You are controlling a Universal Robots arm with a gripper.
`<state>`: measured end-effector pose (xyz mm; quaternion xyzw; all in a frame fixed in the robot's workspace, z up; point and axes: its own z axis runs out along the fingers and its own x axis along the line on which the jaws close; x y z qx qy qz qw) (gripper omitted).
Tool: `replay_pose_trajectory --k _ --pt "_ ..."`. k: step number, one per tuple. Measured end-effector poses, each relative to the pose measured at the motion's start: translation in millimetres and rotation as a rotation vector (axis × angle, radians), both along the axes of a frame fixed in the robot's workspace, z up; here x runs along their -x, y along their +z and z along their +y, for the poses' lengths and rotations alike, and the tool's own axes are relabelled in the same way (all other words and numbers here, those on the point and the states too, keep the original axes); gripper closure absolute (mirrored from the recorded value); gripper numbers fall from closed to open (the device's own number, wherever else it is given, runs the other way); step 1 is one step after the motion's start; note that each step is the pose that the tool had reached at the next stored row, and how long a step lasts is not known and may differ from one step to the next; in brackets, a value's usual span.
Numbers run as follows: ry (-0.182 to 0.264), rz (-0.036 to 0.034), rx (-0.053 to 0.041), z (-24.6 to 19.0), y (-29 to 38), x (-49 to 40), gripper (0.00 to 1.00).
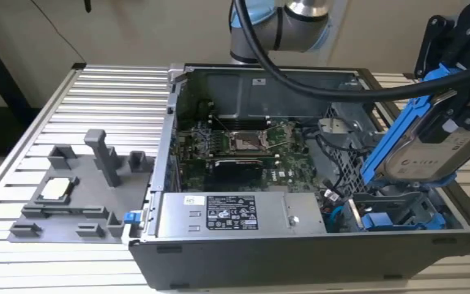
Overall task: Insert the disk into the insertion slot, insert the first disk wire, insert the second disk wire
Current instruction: 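Insert the disk into the insertion slot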
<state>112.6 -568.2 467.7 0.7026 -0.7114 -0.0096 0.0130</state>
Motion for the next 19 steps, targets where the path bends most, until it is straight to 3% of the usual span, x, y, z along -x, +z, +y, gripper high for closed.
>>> replay_pose_trajectory --k 3,8,19 --pt "0.003 -0.0013 0.0003 -0.2 -4.6 -0.2 0.67" --pt "0.006 -0.0096 0.0001 -1.1 -10.5 -0.4 0.67" --pt "0.013 -0.0118 0.0005 -7.0 -27.0 -2.7 0.67"
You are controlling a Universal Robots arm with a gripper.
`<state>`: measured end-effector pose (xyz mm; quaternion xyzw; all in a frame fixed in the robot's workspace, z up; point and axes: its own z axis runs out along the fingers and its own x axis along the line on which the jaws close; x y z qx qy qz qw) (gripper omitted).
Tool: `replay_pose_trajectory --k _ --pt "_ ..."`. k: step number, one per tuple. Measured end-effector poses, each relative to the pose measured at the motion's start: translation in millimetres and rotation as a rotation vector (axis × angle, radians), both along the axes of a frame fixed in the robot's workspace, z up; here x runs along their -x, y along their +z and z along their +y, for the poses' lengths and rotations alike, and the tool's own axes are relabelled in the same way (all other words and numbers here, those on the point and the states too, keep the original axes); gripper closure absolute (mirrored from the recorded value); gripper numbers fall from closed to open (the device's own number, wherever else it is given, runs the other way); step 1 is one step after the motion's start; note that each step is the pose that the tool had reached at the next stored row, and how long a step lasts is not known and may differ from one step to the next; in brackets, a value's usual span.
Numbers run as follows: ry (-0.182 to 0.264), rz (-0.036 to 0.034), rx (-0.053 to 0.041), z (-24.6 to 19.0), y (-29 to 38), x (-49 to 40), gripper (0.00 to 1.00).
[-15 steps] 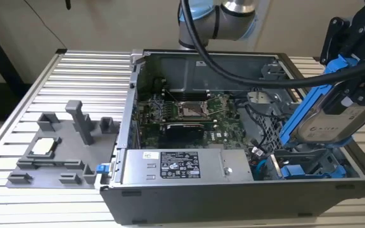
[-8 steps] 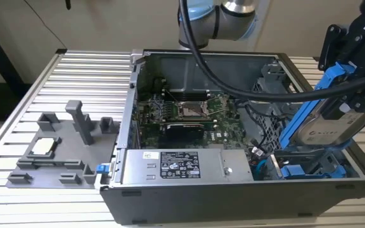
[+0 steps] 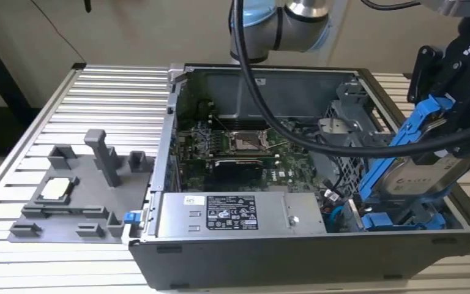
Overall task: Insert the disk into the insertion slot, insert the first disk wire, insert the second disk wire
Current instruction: 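Insert the disk into the insertion slot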
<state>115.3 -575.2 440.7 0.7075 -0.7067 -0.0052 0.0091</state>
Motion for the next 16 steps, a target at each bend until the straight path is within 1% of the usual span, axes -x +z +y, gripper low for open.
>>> replay_pose_trajectory --k 3,6,9,13,16 --pt "0.003 -0.0003 0.0001 -1.6 -5.2 -0.7 0.67" --pt "0.006 -0.0051 0.0001 -1.5 -8.7 -0.9 0.67" --pt "0.009 -0.0079 0.0001 -1.5 -12.2 -1.1 0.67" --pt "0.009 -0.0082 0.0000 -1.4 -14.4 -1.1 0.67" --pt "0.009 -0.0082 -0.0002 -1.3 -18.2 -1.3 0.67"
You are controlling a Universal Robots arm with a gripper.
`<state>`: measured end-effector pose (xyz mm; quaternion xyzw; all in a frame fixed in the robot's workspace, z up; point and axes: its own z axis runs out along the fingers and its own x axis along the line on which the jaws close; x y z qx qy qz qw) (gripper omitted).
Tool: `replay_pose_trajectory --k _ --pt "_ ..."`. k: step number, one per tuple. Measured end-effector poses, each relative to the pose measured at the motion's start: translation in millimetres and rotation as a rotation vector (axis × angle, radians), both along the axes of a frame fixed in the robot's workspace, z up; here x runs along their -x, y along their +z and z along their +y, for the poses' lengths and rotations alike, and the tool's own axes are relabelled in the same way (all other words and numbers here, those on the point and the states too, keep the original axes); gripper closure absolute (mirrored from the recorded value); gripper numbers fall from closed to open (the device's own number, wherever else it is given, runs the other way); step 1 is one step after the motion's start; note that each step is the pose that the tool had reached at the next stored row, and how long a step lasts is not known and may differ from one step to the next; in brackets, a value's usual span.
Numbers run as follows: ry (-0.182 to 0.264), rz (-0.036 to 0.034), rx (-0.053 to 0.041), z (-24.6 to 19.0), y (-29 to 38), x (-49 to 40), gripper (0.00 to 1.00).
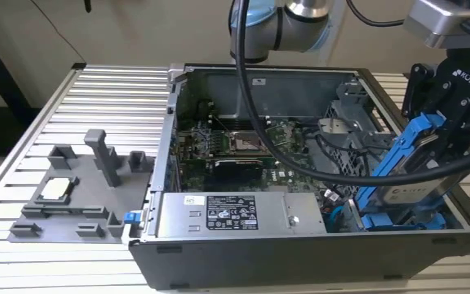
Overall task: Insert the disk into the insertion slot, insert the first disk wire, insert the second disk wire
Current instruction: 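Insert the disk into the insertion slot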
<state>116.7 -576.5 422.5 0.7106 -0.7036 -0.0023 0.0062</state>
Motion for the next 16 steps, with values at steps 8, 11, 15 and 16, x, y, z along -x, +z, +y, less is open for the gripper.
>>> replay_pose_trajectory --k 8,11,15,16 --pt "0.000 0.0001 -0.0020 0.8 -8.0 -4.5 0.67" --pt "0.000 0.0008 -0.0032 1.9 -12.3 -4.7 0.67" --pt "0.000 0.0020 -0.0045 3.1 -17.7 -4.9 0.67" --pt "0.000 0.0020 -0.0053 3.2 -19.2 -5.0 0.67"
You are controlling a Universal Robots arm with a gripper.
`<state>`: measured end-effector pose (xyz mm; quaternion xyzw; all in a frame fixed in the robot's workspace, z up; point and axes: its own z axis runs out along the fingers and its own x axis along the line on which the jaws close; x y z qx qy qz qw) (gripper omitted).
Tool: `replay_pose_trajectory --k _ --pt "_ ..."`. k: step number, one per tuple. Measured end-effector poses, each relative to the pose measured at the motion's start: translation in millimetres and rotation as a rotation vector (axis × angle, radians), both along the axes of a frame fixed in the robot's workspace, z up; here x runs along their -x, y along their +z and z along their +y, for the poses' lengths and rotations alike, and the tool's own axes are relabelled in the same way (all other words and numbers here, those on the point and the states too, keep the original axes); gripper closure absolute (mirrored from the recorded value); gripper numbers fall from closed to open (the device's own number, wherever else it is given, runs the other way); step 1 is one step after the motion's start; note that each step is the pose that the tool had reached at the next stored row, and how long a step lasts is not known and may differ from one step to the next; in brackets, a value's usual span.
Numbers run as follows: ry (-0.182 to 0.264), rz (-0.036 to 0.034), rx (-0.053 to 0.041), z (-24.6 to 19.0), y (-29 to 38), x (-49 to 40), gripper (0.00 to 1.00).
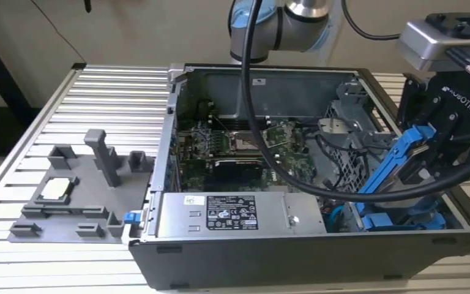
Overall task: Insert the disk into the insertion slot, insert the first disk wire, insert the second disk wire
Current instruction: 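Insert the disk into the insertion slot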
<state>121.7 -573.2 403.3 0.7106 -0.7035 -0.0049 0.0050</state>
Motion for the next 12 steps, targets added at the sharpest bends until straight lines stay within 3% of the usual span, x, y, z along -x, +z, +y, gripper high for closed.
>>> replay_pose_trajectory --k 12 --pt "0.000 0.0000 -0.0006 0.9 -21.2 -0.2 0.67"
